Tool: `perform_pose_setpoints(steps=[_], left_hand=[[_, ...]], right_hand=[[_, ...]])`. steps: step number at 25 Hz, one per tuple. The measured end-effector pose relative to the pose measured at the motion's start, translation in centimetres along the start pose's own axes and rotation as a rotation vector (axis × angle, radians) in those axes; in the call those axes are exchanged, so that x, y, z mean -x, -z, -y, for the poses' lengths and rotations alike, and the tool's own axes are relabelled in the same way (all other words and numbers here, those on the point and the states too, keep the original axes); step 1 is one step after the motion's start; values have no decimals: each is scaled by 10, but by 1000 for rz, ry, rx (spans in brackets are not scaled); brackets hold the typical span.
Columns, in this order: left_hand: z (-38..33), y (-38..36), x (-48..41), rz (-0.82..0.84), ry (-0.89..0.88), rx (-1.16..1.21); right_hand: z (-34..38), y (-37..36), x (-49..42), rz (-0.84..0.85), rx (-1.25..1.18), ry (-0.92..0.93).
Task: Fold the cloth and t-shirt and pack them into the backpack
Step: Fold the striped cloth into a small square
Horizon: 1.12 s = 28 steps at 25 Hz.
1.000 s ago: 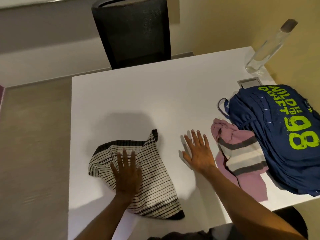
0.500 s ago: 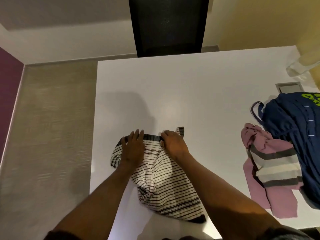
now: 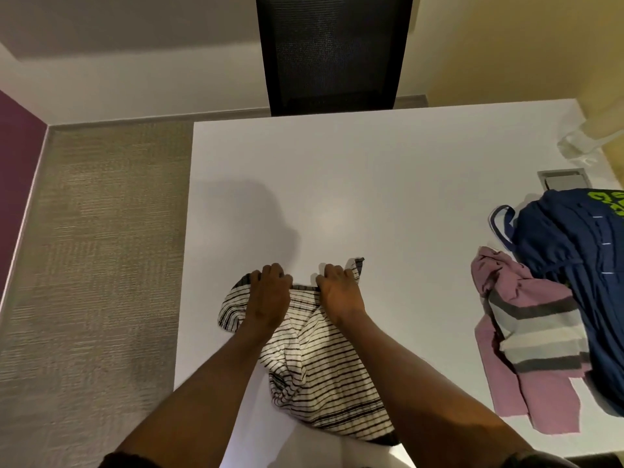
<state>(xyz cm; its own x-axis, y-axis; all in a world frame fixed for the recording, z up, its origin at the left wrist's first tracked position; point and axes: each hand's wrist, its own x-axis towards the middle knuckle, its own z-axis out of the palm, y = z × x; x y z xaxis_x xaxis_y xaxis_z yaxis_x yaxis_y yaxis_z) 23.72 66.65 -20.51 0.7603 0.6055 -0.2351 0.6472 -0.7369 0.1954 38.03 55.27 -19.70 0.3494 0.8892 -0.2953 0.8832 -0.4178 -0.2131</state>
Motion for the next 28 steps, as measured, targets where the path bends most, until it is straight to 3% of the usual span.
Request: perform_pose_setpoints(steps=[5,15,24,28], left_hand=[[-7,35,0,-87,-203,261],[-15,134,7,-354,-373,83],[14,210,17,-364,-152,171],[32,236,7,-431,-94,344]], right_hand=[[-16,48,8,-22,-131,144],[-76,138,45,-186,-39,106],[-141,205,84,-370,-25,-107],[-169,242,83,-471,-69,-205]])
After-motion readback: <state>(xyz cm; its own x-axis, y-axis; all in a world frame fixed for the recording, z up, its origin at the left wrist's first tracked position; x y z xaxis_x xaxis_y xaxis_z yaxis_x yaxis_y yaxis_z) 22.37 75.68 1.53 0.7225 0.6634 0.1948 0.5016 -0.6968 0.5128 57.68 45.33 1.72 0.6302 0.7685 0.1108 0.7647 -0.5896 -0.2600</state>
